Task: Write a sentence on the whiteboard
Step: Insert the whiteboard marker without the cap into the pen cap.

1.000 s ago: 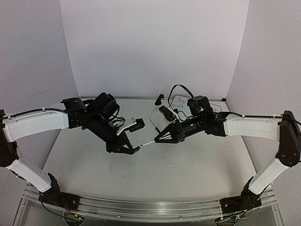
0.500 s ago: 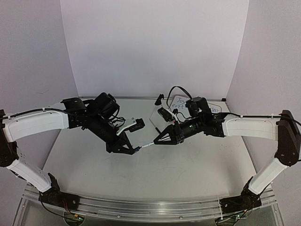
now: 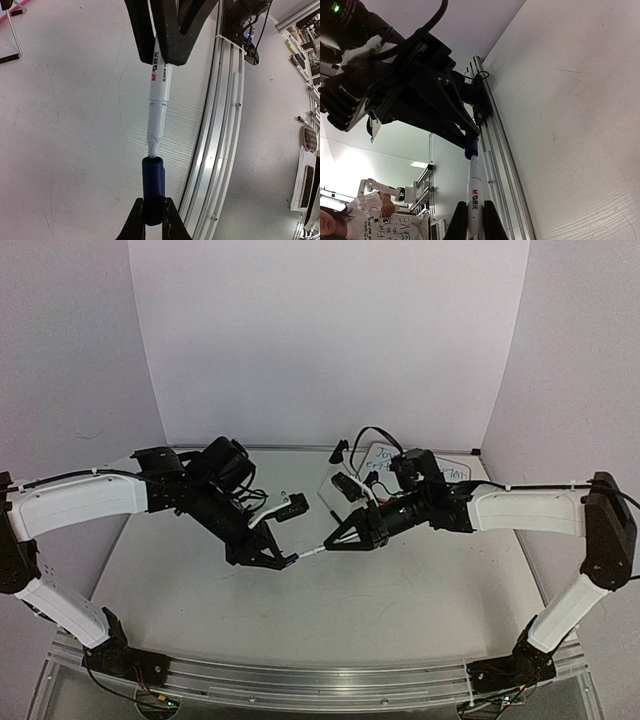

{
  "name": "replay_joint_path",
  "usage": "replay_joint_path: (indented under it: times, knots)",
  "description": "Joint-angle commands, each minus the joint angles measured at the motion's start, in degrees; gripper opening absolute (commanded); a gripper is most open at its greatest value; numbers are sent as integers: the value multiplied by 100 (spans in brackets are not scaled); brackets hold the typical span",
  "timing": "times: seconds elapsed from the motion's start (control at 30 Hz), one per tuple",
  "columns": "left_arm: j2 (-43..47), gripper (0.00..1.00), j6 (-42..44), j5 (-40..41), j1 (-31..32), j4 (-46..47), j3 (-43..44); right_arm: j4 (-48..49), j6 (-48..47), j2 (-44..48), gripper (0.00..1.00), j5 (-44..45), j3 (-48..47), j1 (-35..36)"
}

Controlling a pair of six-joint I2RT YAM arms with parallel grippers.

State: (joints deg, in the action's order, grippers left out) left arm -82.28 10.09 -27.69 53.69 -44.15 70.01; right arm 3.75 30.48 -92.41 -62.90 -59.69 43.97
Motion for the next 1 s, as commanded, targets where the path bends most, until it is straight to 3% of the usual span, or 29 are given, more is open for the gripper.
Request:
replay_joint_path:
  times: [0.0, 0.33, 0.6, 0.97]
  knots:
    - [-115, 0, 94, -323, 7, 189, 451, 109, -39, -158, 0, -82, -228, 109]
    - [-281, 0, 114, -465, 44, 212, 584, 123, -82, -254, 0, -54, -326, 211]
    - [-301, 0, -120, -490, 46, 853, 643, 142, -111, -304, 0, -103, -351, 342]
    - [-601, 0, -205, -1235, 50, 1194, 1064, 225, -223, -167, 0, -499, -352, 422]
